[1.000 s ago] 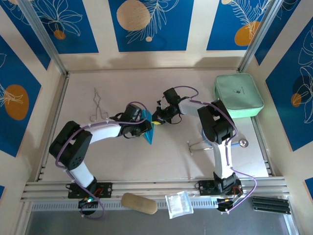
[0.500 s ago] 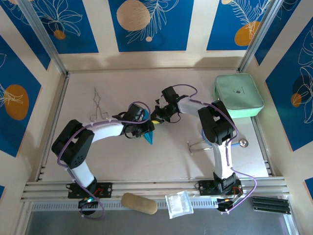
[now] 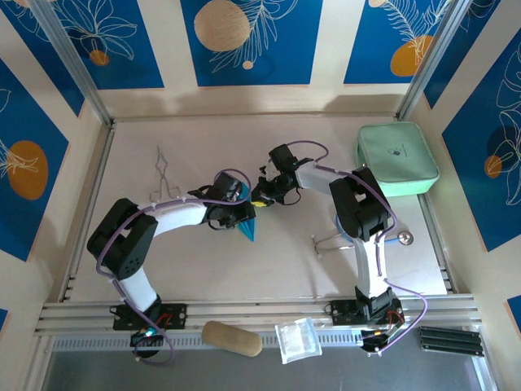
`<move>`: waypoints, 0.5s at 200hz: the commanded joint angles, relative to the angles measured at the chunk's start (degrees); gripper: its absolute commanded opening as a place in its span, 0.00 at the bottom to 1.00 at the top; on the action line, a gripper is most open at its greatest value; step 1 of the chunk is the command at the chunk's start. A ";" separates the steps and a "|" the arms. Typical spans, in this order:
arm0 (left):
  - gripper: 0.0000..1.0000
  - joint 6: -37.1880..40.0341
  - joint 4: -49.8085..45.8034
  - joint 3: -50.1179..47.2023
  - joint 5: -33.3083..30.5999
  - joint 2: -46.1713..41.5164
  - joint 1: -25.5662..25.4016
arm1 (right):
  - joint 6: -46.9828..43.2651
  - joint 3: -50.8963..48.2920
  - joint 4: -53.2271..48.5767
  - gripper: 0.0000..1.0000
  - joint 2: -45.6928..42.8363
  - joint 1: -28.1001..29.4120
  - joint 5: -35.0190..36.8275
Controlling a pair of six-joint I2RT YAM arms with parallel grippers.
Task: Fold a paper plane with a square sheet of paper (pick it up from the middle)
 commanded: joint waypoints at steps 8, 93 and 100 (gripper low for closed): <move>0.38 -0.42 -3.19 1.44 -2.54 0.22 -0.54 | -0.11 1.51 -1.54 0.08 -1.83 0.39 -0.34; 0.15 -1.73 -3.79 2.09 -3.52 0.47 -0.48 | -0.69 0.26 -1.18 0.29 -4.09 0.37 1.87; 0.12 -1.07 -4.97 2.53 -4.01 0.37 -0.54 | -0.89 -0.22 -1.18 0.34 -4.94 0.20 3.05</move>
